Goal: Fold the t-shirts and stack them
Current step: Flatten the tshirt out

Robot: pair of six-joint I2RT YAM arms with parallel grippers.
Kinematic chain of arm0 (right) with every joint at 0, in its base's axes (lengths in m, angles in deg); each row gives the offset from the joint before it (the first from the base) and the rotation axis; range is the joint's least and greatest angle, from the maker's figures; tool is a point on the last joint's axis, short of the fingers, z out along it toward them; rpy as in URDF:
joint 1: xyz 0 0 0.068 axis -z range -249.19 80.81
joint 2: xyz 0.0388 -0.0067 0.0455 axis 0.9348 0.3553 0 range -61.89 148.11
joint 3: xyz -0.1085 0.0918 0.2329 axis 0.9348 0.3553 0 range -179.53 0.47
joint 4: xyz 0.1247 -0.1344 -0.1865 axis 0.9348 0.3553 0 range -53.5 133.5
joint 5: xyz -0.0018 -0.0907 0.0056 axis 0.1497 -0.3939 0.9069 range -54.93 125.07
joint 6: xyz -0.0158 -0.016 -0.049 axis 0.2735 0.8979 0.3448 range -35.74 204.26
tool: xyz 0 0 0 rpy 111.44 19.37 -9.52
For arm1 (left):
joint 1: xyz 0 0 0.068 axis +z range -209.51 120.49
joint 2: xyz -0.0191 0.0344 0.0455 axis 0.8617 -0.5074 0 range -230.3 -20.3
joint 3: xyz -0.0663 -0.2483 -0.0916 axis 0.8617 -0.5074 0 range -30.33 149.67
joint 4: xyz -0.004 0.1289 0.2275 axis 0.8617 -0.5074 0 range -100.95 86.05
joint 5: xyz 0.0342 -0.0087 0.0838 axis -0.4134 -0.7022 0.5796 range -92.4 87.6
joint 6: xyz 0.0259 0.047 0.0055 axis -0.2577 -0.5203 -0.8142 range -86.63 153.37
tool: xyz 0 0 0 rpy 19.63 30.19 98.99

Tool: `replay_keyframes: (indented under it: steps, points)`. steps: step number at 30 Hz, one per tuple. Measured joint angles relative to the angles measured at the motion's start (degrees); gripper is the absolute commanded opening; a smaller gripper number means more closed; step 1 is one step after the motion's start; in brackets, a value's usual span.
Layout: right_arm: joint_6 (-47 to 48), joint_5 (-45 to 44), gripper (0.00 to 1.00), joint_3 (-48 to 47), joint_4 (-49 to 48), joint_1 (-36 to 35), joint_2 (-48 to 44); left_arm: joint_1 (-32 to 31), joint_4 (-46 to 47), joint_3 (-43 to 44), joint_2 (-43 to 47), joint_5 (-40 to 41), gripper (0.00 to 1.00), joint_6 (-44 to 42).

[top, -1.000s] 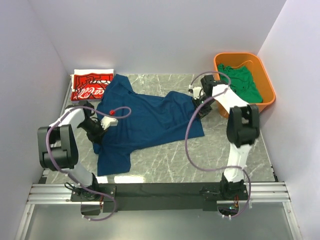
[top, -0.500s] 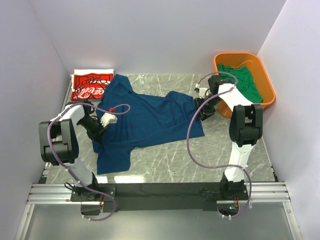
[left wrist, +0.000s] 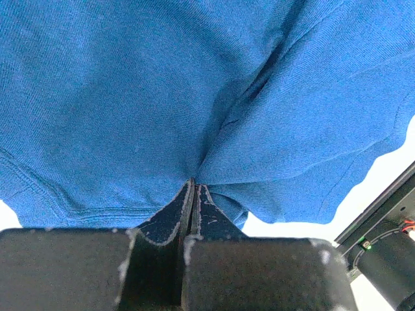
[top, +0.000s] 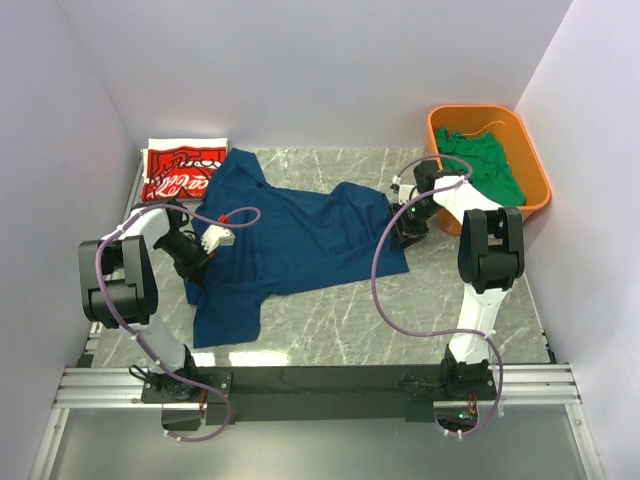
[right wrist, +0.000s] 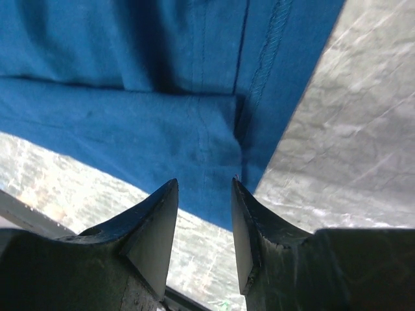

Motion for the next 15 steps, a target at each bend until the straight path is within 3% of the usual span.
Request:
replay_keyframes:
  steps: [15]
  points:
    - [-2.69, -2.43, 0.39, 0.96, -3.06, 0.0, 3.15, 0.07, 0.02, 0.0, -0.04, -0.39, 0.01, 0.0]
